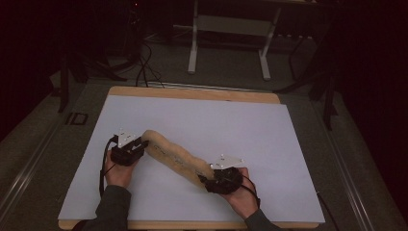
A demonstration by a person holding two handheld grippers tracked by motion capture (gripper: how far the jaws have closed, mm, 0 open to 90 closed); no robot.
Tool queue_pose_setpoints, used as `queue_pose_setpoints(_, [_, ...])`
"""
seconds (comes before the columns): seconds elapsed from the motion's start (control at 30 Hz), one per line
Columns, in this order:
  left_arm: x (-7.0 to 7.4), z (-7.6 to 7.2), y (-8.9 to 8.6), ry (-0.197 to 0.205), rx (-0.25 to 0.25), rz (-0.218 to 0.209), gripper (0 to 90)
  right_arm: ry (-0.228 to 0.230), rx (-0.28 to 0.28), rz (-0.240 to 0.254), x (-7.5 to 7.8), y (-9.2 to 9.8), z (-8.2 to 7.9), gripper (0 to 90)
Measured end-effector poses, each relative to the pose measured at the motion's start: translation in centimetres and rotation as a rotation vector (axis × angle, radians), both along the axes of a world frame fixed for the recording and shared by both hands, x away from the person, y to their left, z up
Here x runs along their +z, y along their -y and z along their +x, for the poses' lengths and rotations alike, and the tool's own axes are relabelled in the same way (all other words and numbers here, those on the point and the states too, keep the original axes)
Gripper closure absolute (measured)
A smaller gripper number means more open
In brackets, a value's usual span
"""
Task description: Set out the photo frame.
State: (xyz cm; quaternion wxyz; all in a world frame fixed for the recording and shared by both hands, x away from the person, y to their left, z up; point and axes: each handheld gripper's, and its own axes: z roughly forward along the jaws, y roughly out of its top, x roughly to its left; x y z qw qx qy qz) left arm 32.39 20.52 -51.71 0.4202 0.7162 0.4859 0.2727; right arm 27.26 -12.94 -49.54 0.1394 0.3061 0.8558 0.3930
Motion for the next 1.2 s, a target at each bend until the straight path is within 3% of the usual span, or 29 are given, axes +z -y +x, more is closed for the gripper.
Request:
queue_pose_setpoints(0.27, [0.0,0.0,0.0,0.0,0.001,-0.001,73.2,-0.018,-0.001,-0.01,-0.3,0.7,-0.6,48.7])
queue_pose_setpoints(0.63, [0.1,-0.1,0.1,0.0,0.005,0.007,73.2,-0.036,0.02,-0.01,-0.1,1.0,-1.2,63.7])
queue_pose_setpoints(1.2, [0.4,-0.4,0.6,-0.002,0.026,0.031,73.6,-0.018,-0.032,-0.014,-0.1,1.6,-0.5,64.5])
